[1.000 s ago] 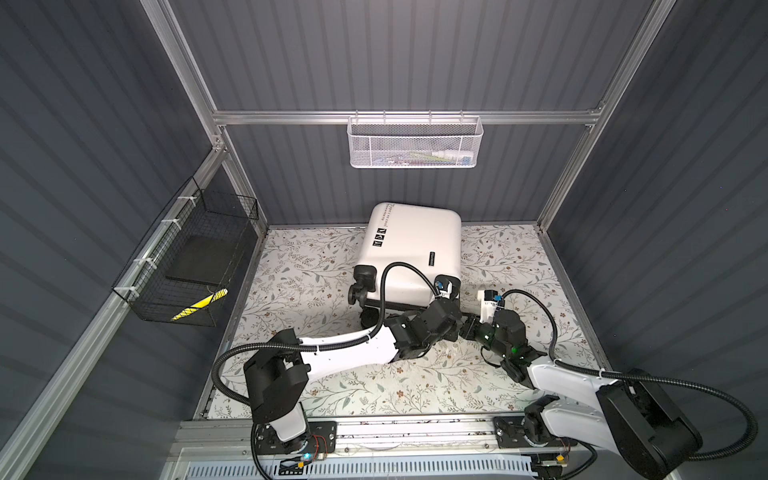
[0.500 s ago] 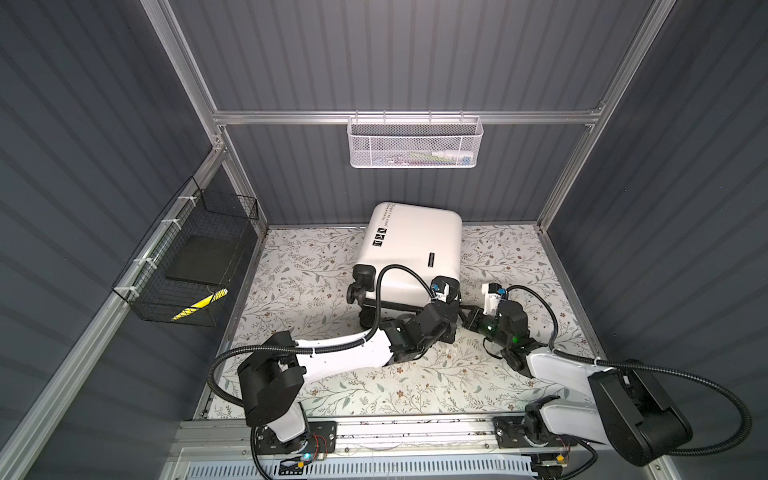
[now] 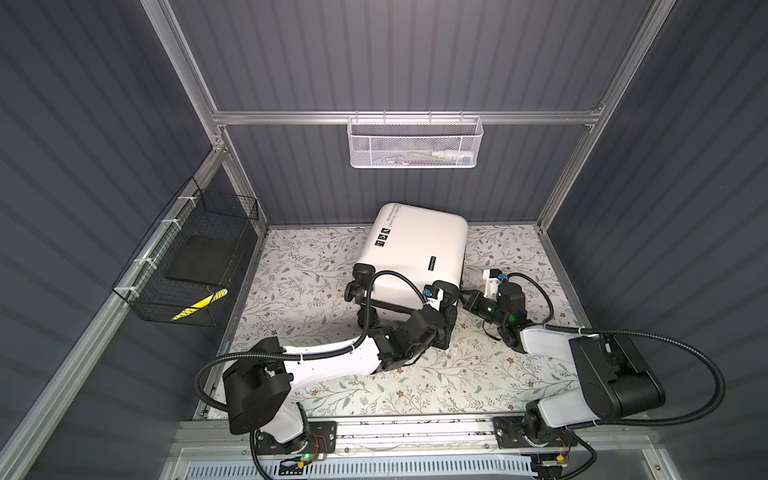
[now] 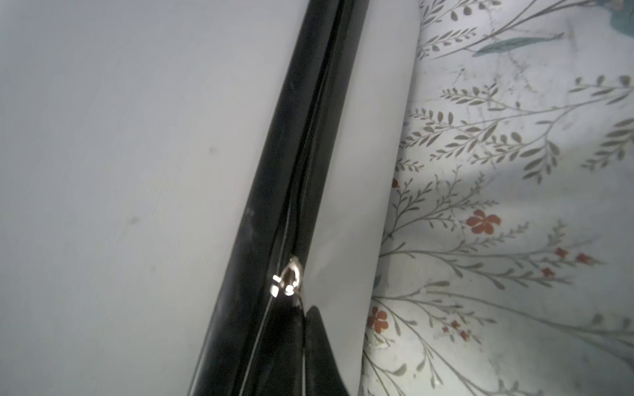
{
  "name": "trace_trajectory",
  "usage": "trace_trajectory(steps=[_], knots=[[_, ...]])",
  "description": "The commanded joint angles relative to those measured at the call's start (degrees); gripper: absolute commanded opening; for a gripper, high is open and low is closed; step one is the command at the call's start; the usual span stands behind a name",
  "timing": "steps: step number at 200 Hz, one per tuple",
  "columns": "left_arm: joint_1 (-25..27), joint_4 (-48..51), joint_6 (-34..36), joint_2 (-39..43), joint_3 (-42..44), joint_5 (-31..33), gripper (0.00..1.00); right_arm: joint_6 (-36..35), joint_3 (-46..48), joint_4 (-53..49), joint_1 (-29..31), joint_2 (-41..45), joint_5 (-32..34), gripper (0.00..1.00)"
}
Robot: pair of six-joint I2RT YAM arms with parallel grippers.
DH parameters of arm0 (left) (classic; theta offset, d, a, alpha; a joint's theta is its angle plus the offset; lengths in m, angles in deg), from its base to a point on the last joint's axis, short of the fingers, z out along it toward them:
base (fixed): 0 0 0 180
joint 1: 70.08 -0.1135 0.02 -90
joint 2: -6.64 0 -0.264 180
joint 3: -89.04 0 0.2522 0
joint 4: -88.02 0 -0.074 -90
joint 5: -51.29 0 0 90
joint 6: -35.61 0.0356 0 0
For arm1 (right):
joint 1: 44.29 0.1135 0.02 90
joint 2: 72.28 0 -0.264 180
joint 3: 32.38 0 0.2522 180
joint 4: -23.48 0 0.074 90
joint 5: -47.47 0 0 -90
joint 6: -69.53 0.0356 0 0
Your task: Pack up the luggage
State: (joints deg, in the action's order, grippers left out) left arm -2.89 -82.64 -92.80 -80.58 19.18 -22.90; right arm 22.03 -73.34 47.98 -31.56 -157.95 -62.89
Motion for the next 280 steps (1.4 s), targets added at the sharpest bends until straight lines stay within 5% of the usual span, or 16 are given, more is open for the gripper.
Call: trace_trajectory(steps=[1,85,205,266,280], knots=[[2.15,-0.25,1.30,5.56,0.85,-3.07,0.00,1.87,-1.53,2.11,-1.83,-2.36,4.78,0.00],[2.14,2.70,-0.09,13.37,6.80,-1.73,0.00,3.28,-0.52,4.26,-5.78,-3.00,3.54,0.00],[2.15,6.95,-0.18,24.03,15.19,-1.21,0.00,3.99,-19.35,-3.09,-17.06,-12.45,-3.34,0.00],[2.12,6.88,0.32,21.90,13.96,-0.33,0.00,3.81,-12.40,0.05,-16.84,-11.22,-5.33,0.00],[2.15,7.30,0.35,22.02,13.60,0.45,0.09,4.08,-10.31,1.34,-16.85,-10.75,-5.76,0.00]])
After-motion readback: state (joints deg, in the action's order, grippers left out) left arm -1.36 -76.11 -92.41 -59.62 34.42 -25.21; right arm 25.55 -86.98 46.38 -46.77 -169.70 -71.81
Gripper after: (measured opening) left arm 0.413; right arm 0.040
